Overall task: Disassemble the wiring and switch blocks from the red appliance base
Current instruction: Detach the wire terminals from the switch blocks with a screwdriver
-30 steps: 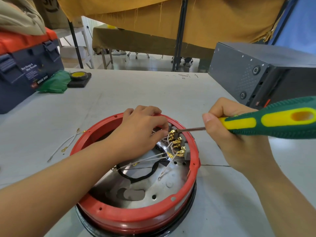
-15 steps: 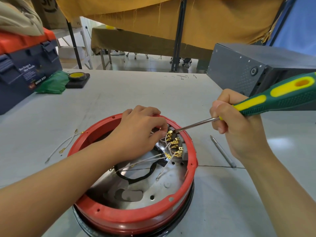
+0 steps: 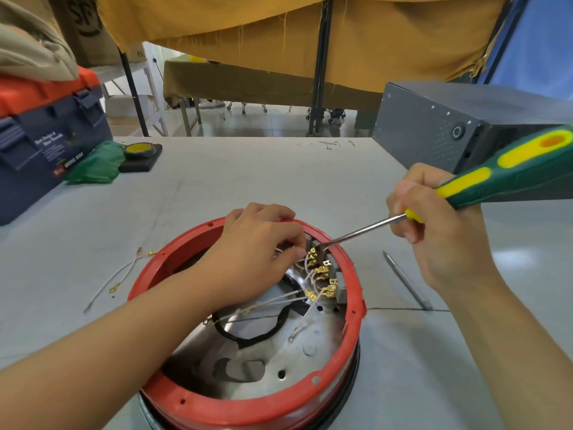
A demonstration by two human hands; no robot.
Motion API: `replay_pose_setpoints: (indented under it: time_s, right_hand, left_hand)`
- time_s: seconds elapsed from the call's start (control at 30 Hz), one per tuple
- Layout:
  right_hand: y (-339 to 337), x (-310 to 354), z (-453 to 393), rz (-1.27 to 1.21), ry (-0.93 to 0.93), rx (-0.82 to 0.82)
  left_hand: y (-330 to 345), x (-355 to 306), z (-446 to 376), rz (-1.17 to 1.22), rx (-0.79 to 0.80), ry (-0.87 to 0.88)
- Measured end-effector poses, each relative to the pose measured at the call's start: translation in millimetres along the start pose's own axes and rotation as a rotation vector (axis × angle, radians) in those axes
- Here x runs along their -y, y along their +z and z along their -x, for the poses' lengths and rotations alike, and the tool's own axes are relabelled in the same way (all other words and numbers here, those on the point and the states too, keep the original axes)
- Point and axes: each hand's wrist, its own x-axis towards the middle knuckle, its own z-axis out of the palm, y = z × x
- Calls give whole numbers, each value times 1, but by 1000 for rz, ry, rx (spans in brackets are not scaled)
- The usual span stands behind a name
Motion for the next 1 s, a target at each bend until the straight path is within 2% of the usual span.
replay_pose_setpoints:
  time_s: [0.1, 0.43, 0.87, 1.0]
  right_hand:
    - [-1, 0, 0, 41, -43, -9]
    - [3, 1, -7, 122, -11, 62]
    - [24, 24, -33, 376, -26, 301]
    - [26, 20, -35, 341, -32, 273]
  left_hand:
    - [0, 1, -1, 0, 0, 0]
    - [1, 1, -1, -7, 1, 1]
    - [2, 1, 0, -5, -7, 12]
    - [2, 1, 0, -9, -5, 11]
